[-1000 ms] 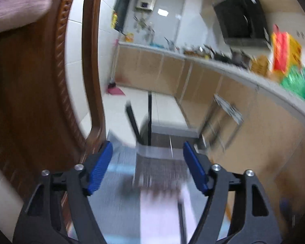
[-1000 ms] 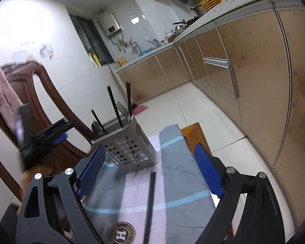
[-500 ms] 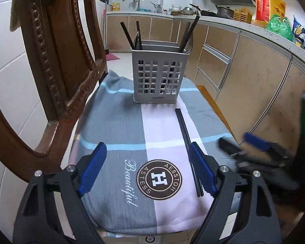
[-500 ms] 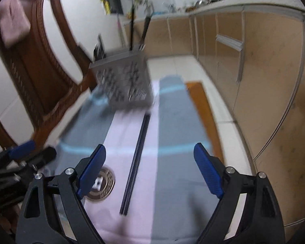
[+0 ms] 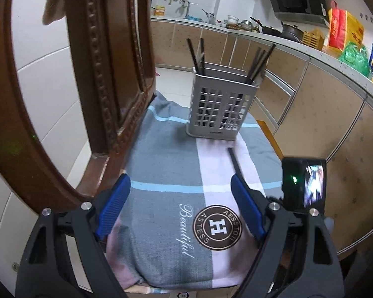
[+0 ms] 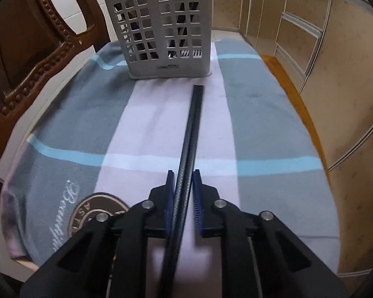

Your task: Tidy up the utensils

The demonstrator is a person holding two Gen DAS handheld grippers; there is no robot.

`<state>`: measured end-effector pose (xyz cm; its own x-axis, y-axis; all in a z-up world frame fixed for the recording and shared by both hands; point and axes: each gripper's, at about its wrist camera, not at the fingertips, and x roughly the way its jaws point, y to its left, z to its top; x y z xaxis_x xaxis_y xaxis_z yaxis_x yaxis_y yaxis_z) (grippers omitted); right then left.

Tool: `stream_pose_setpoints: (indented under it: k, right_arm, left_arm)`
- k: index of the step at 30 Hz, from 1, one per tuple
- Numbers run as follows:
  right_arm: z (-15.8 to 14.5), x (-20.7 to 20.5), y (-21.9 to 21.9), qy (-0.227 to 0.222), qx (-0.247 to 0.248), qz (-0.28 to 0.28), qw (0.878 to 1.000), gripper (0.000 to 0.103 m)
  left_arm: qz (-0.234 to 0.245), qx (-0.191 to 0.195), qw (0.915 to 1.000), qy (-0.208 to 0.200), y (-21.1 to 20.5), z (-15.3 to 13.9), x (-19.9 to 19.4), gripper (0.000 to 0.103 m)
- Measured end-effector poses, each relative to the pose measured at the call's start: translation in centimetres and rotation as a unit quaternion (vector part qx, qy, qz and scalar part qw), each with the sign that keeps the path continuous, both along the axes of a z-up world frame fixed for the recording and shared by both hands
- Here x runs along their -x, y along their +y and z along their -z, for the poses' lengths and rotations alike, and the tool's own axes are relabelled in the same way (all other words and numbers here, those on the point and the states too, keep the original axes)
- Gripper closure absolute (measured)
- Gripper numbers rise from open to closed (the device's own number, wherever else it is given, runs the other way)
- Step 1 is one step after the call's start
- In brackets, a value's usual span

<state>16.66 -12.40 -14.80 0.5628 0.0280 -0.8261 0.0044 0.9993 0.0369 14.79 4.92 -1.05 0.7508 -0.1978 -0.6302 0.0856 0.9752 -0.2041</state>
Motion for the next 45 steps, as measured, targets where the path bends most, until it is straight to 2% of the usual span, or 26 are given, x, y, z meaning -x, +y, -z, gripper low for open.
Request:
stream_pose_setpoints:
  k: [5,9,11,12,16,20,27,32,34,37,45]
  right_arm:
    - [0.3,3.3,2.8,0.000,-0.029,-0.006,1.000,0.091]
    - [0.5,5.9,4.1,-0.020,-0.050,0.010,0.999,0.089]
    - [0.3,5.7,4.2,-0.017,-0.059,-0.006,0.998,0.079]
    - [-0.2,5.7,4.0,-0.022,-0.067,-0.007,0.998,0.077]
    - [-1.2,5.3,2.4,-0.041,-0.051,0.008,0.998,0.076]
    - [-0.6,4.6,2.7,-0.025,-0.038,-0.009,0.999,0.076]
    - [-0.3,5.3,3.6,-0.022,0.029,-0.019,0.999,0.076]
    - [0.3,4.9,4.5,-0.017,0.049,-0.031,0.998,0.075]
    - [0.4,4.8,4.4,-0.024,0.055,-0.031,0.998,0.078]
    - [0.4,4.7,3.6,-0.029,0.059,-0.028,0.997,0.096]
    - [-0.1,5.0,-0.9,-0.023,0.038,0.020,0.999,0.097]
  left_arm:
    - [0.000,0.015,0.9999,-0.004,0.6,-0.7,-0.1,0.020]
    - [-0.001,0.026,0.9997,-0.001,0.9,-0.8,-0.2,0.020]
    - [-0.002,0.034,0.9994,0.004,1.1,-0.8,-0.3,0.020]
    - [-0.002,0.035,0.9994,0.005,1.2,-0.8,-0.3,0.020]
    - [-0.003,0.034,0.9994,0.007,1.2,-0.8,-0.5,0.020]
    - [-0.001,0.033,0.9994,0.011,1.1,-0.8,-0.8,0.019]
    - [0.001,0.035,0.9993,0.016,0.9,-0.6,-0.9,0.019]
    - [-0.001,0.035,0.9992,0.019,1.0,-0.4,-1.1,0.019]
    - [-0.002,0.034,0.9992,0.020,0.9,-0.4,-1.1,0.019]
    - [0.002,0.029,0.9993,0.025,0.6,-0.1,-1.3,0.019]
    - [0.019,0.007,0.9988,0.045,-1.1,1.0,-1.8,0.019]
